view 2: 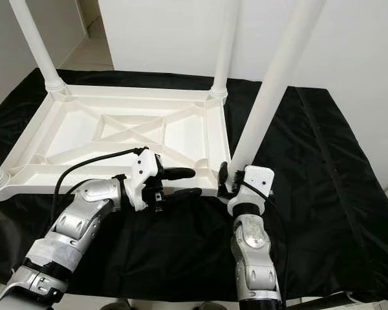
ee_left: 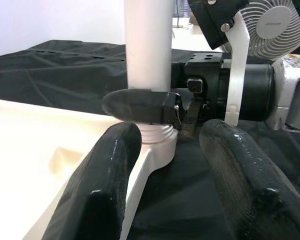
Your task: Building children table
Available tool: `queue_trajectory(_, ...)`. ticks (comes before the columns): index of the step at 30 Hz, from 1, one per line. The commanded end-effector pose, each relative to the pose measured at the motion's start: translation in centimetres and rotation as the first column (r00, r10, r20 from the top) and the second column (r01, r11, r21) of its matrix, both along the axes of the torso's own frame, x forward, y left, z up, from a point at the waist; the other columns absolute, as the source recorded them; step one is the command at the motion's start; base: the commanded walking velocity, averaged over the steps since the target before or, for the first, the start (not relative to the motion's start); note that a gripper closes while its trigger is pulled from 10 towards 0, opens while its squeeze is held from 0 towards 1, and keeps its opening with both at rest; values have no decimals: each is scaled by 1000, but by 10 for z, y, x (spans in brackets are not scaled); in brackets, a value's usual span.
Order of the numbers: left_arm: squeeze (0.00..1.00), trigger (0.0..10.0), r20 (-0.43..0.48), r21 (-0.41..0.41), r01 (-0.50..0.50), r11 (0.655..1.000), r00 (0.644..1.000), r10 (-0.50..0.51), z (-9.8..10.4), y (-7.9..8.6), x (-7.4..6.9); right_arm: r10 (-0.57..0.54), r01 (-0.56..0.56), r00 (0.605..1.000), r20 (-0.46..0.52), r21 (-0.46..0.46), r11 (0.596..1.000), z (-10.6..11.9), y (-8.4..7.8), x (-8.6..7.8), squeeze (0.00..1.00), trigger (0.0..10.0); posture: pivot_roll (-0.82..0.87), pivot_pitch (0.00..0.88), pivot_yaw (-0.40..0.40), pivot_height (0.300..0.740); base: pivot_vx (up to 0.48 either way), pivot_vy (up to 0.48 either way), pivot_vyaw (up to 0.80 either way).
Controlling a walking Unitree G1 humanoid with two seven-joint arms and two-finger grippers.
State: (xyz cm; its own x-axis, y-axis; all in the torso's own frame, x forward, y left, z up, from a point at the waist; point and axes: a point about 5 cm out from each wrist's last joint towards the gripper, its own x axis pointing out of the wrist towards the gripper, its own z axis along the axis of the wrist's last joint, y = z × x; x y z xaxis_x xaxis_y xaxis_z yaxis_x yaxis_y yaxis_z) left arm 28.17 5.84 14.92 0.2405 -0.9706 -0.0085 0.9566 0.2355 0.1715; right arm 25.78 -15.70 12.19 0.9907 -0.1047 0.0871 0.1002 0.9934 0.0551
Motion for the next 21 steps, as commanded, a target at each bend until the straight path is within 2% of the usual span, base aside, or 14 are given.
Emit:
queue_trajectory(1,0,10000,-4,2,17,1000,1000,-17,-1,-3,-4,122,-122,993,-4,-64,990,2,-10,-2,0,10000,-45,7,-1,740,0,0,0)
queue_trajectory(2,0,10000,-6,3,18,1000,1000,-18,-1,-3,-5,168,-169,986,-11,-97,981,3,-13,-2,0,10000,-45,7,-1,740,0,0,0)
queue_trajectory(4,0,10000,-6,3,18,1000,1000,-18,-1,-3,-5,168,-169,986,-11,-97,981,3,-13,-2,0,10000,-45,7,-1,740,0,0,0)
queue_trajectory(5,0,10000,-6,5,19,1000,1000,-19,-1,-3,-4,310,-313,950,-40,-127,941,2,-20,2,0,10000,-43,6,-2,740,0,0,0)
queue_trajectory(7,0,10000,-6,5,19,1000,1000,-19,-1,-3,-4,310,-313,950,-40,-127,941,2,-20,2,0,10000,-43,6,-2,740,0,0,0)
queue_trajectory(8,0,10000,-4,7,19,1000,1000,-19,-1,-4,-3,397,-403,915,-66,-133,906,0,-22,6,0,10000,-38,5,-5,740,0,0,0)
queue_trajectory(10,0,10000,-4,7,19,1000,1000,-19,-1,-4,-3,397,-403,915,-66,-133,906,0,-22,6,0,10000,-38,5,-5,740,0,0,0)
queue_trajectory(12,0,10000,0,7,21,1000,1000,-21,0,-4,-3,473,-480,877,-83,-163,862,0,-19,15,0,10000,-34,3,-5,740,0,0,0)
queue_trajectory(13,0,10000,0,7,21,1000,1000,-21,0,-4,-3,473,-480,877,-83,-163,862,0,-19,15,0,10000,-34,3,-5,740,0,0,0)
queue_trajectory(16,0,10000,3,8,19,1000,1000,-19,0,-4,-4,525,-534,845,-99,-199,822,1,-15,25,0,10000,-22,1,-11,740,0,0,0)
queue_trajectory(17,0,10000,4,8,16,1000,1000,-16,0,-4,-4,557,-566,824,-103,-199,800,1,-12,28,0,4902,-15,0,-14,740,0,0,0)
queue_trajectory(18,0,10000,6,7,14,1000,1000,-14,0,-4,-5,581,-590,807,-106,-197,783,1,-11,30,0,4902,-12,0,-16,740,0,0,0)
queue_trajectory(19,0,10000,6,7,11,1000,1000,-11,1,-4,-5,593,-602,798,-109,-196,774,1,-9,31,0,0,-7,0,-19,740,0,0,0)
queue_trajectory(21,0,10000,7,6,5,1000,1000,-5,1,-3,-5,614,-624,781,-115,-192,757,0,-9,32,0,0,-3,0,-21,740,0,0,0)
